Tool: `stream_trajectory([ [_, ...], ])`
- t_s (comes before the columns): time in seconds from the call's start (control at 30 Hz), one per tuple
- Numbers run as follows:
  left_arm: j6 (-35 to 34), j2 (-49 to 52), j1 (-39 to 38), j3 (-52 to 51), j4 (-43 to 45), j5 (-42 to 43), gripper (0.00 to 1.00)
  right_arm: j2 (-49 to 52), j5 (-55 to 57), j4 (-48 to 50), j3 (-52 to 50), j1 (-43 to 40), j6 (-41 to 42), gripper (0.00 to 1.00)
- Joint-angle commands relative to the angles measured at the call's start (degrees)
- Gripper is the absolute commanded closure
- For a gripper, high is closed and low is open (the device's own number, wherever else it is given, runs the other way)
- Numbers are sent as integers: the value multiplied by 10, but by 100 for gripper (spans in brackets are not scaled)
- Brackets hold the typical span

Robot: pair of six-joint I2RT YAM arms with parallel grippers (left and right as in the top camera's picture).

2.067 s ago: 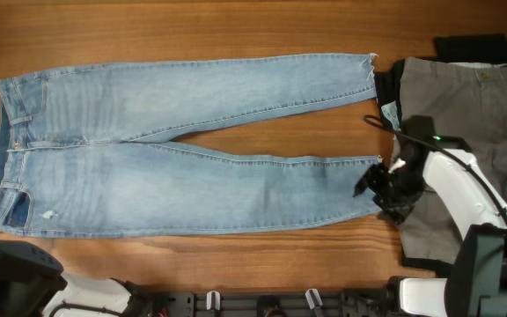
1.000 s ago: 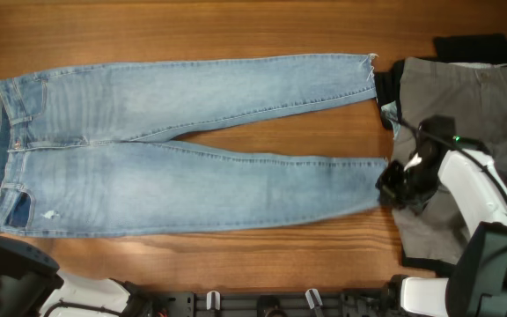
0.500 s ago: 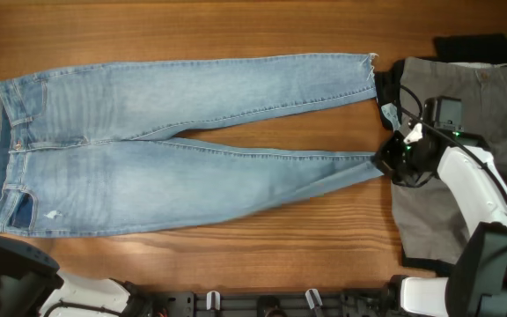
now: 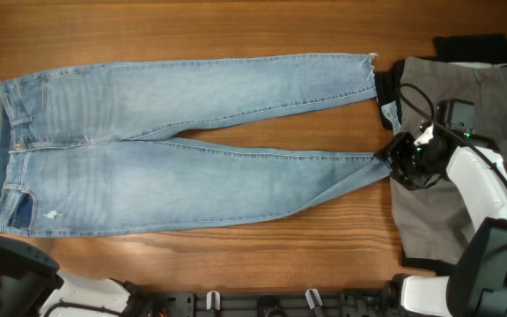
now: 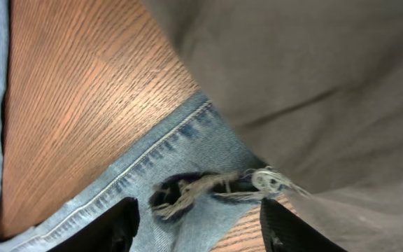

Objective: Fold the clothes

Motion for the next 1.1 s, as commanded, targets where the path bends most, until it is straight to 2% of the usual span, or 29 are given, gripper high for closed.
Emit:
stream_trajectory([
  [0.0, -7, -3, 2, 0, 0, 6, 33, 9, -4, 8, 0, -2, 3, 36],
  [0.1, -7, -3, 2, 0, 1, 7, 33, 9, -39, 26, 0, -2, -12, 50],
  [0.17, -7, -3, 2, 0, 0, 7, 32, 8, -40, 23, 2, -10, 5, 67],
  [0.2, -7, -3, 2, 0, 0, 7, 32, 8, -45, 23, 4, -18, 15, 68],
  [0.23, -7, -3, 2, 0, 0, 7, 32, 7, -56, 24, 5, -29, 14, 67],
  [0.33, -7, -3, 2, 0, 2, 7, 32, 2, -110, 6, 10, -75, -2, 51],
  [0.43, -7, -3, 2, 0, 4, 8, 32, 1, -150, -42, 10, -110, -14, 48],
  [0.5, -7, -3, 2, 0, 5, 10, 32, 1, -152, -63, 9, -112, -34, 44],
  [0.6, -7, -3, 2, 0, 5, 12, 32, 1, -151, -69, 2, -92, -62, 34],
  [0.67, -7, -3, 2, 0, 5, 12, 32, 1, -144, -59, -6, -71, -62, 34],
  [0.77, -7, -3, 2, 0, 3, 12, 32, 1, -106, -49, -18, -26, -47, 40],
  [0.9, -7, -3, 2, 0, 1, 12, 32, 1, -42, -34, -26, 19, -14, 33],
  [1.0, -7, -3, 2, 0, 0, 12, 32, 1, -41, -35, -29, 32, 4, 33],
  [1.07, -7, -3, 2, 0, 0, 12, 32, 1, -29, -34, -36, 36, 26, 37],
])
